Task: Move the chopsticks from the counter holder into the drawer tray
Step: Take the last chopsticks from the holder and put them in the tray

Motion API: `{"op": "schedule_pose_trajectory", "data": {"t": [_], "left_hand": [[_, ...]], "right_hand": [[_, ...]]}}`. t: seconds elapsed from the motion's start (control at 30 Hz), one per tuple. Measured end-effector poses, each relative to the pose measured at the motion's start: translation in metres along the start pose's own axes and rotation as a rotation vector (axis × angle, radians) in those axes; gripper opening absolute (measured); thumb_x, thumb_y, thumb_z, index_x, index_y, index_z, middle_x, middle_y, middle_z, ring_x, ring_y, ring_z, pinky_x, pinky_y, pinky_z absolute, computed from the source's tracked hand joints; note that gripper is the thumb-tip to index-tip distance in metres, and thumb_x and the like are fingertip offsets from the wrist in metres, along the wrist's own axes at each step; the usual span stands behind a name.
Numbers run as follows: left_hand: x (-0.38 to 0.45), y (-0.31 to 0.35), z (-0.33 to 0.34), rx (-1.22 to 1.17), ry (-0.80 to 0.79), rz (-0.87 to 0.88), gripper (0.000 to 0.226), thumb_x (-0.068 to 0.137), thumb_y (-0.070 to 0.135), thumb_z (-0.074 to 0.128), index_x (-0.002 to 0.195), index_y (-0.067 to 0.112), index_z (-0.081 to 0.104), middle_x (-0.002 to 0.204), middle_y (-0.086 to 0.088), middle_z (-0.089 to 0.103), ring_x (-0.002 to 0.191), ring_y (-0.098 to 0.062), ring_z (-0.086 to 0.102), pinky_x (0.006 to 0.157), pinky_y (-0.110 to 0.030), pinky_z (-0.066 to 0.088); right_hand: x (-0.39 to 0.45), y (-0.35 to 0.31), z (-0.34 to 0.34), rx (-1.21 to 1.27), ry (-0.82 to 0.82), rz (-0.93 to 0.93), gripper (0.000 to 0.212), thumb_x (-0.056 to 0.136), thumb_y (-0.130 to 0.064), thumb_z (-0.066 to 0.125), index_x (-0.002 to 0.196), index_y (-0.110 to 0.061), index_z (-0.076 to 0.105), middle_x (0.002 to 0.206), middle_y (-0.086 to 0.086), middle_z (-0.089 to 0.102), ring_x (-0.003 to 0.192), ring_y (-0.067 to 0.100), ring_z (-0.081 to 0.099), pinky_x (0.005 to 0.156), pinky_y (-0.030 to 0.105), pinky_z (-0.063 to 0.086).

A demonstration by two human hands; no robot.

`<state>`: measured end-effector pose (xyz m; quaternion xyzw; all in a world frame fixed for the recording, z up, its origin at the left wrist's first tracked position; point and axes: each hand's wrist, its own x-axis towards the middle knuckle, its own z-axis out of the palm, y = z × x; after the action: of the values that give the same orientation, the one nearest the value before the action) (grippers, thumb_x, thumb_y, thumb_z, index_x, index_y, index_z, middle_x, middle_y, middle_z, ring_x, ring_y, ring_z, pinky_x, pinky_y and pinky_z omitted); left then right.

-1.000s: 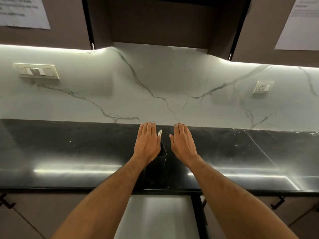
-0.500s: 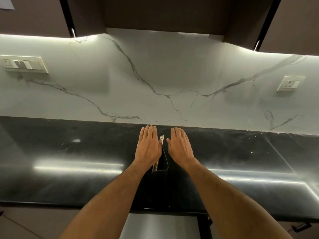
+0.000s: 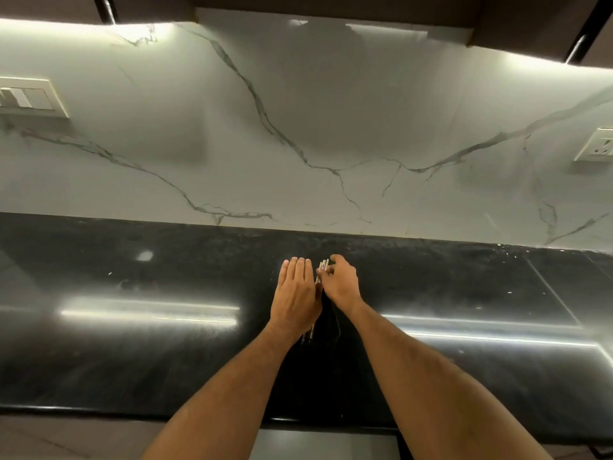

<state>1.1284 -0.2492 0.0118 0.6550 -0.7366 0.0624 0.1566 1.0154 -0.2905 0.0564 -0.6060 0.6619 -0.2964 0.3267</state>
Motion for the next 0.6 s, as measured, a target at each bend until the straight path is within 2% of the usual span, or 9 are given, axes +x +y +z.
{"op": "schedule_pose_trajectory", "data": {"t": [0.03,0.1,0.17,0.27,0.37,0.43,0.53,0.6], "left_hand": [[0.0,-0.002,0.003,-0.002,-0.01,0.004,0.063,0.097,0.036,0.025,0.148,0.001,0.038,0.151,-0.018,0.046,0.146,-0.032,0.038,0.125,-0.049,0.023],[0.0,-0.006,0.008,-0.008,-0.031,0.012,0.06,0.099,0.037,0.03,0.147,0.003,0.038,0.151,-0.016,0.046,0.146,-0.031,0.037,0.124,-0.049,0.024],[-0.001,-0.007,0.011,-0.031,-0.037,0.016,0.056,0.1,0.038,0.034,0.146,0.005,0.039,0.15,-0.014,0.046,0.145,-0.029,0.037,0.124,-0.049,0.024],[-0.004,-0.008,0.014,-0.068,-0.032,0.012,0.051,0.101,0.036,0.034,0.143,0.008,0.041,0.148,-0.01,0.048,0.143,-0.025,0.039,0.124,-0.046,0.023],[-0.008,-0.008,0.01,-0.123,0.002,0.008,0.052,0.101,0.039,0.028,0.141,0.01,0.042,0.145,-0.007,0.049,0.141,-0.024,0.041,0.124,-0.045,0.024],[-0.009,-0.006,0.002,-0.184,0.056,0.009,0.053,0.098,0.041,0.02,0.135,0.013,0.046,0.135,-0.004,0.054,0.132,-0.02,0.048,0.122,-0.044,0.029],[-0.006,-0.003,-0.011,-0.329,0.126,0.013,0.033,0.099,0.031,0.035,0.123,0.016,0.051,0.118,0.0,0.06,0.112,-0.016,0.057,0.113,-0.041,0.041],[-0.001,-0.001,-0.019,-0.43,0.117,-0.006,0.031,0.101,0.026,0.044,0.127,0.012,0.053,0.119,-0.003,0.062,0.109,-0.016,0.06,0.104,-0.037,0.048]], "right_hand": [[0.002,0.0,0.003,0.021,0.013,0.015,0.025,0.096,-0.016,0.07,0.119,-0.008,0.064,0.095,0.002,0.07,0.081,0.012,0.066,0.062,0.014,0.046],[0.005,0.0,0.009,0.057,0.041,0.044,0.008,0.092,-0.013,0.074,0.096,-0.012,0.067,0.086,0.002,0.069,0.079,0.017,0.068,0.061,0.018,0.05],[0.006,0.0,0.013,0.082,0.061,0.055,0.012,0.089,-0.01,0.077,0.083,-0.014,0.067,0.084,0.006,0.072,0.081,0.022,0.072,0.069,0.028,0.059],[0.004,0.0,0.017,0.108,0.088,0.039,0.007,0.086,-0.01,0.081,0.084,-0.01,0.074,0.081,0.006,0.075,0.078,0.018,0.074,0.075,0.034,0.064],[0.003,-0.003,0.016,0.135,0.129,0.004,0.01,0.082,-0.01,0.084,0.09,-0.011,0.077,0.077,-0.001,0.074,0.072,0.008,0.072,0.068,0.023,0.061],[0.001,-0.007,0.011,0.163,0.144,-0.008,0.014,0.081,-0.01,0.085,0.094,-0.01,0.078,0.077,-0.003,0.074,0.07,0.005,0.071,0.065,0.018,0.058],[0.0,-0.017,-0.002,0.24,0.145,-0.005,0.015,0.082,-0.006,0.083,0.096,-0.009,0.078,0.083,0.003,0.078,0.079,0.013,0.076,0.08,0.033,0.064],[-0.003,-0.024,-0.015,0.305,0.147,-0.007,0.017,0.083,-0.003,0.082,0.098,-0.008,0.077,0.085,0.007,0.079,0.081,0.018,0.078,0.084,0.039,0.064]]}}
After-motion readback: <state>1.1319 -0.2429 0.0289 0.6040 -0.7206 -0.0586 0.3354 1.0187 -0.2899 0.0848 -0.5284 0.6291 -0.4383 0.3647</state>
